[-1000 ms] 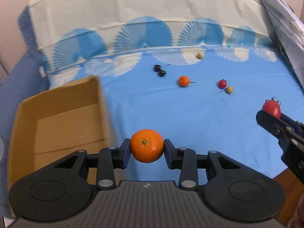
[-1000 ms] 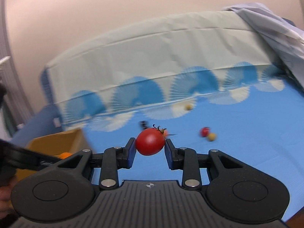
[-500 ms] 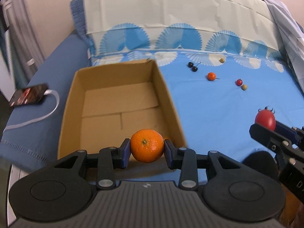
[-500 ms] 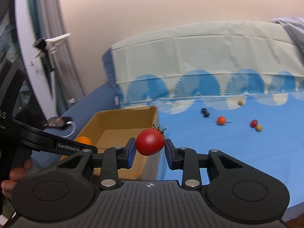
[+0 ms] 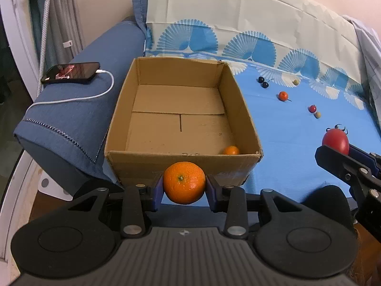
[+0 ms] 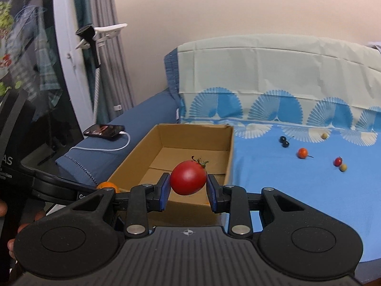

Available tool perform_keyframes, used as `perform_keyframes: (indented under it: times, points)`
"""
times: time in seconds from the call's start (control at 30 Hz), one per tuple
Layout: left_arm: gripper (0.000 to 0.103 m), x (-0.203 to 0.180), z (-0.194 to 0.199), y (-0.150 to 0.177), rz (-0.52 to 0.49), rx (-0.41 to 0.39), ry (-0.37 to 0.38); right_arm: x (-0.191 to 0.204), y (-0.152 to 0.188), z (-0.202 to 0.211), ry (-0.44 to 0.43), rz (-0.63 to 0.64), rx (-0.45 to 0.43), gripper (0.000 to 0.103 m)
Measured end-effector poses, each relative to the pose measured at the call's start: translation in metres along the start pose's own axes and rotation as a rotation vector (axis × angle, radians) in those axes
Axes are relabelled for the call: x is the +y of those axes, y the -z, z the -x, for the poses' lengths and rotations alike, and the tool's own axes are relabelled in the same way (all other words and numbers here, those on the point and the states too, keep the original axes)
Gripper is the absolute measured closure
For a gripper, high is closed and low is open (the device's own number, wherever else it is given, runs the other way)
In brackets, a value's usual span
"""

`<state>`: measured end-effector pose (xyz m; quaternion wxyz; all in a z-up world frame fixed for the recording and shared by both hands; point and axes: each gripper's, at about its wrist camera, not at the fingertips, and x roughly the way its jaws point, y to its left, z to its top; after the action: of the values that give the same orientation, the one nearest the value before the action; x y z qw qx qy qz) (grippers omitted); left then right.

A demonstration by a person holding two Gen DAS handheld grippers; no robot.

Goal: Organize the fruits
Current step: 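Carry the orange and the red tomato toward the cardboard box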

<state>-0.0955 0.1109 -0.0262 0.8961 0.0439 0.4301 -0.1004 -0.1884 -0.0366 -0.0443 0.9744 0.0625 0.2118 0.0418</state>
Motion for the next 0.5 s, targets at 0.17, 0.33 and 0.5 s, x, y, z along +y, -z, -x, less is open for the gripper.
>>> perform_keyframes:
  times: [0.17, 0.33, 0.5]
  points:
    - [0.062, 0.005, 0.001, 0.003, 0.012, 0.001, 0.010, 0.008, 0.000, 0.003, 0.007, 0.014, -0.002, 0.069]
    - [0.062, 0.007, 0.000, 0.002, 0.018, -0.005, 0.018, 0.011, -0.001, 0.003, 0.011, 0.026, 0.000, 0.069]
    - [0.062, 0.009, -0.003, 0.001, 0.023, 0.001, 0.019, 0.013, -0.001, -0.001, 0.009, 0.030, 0.010, 0.069]
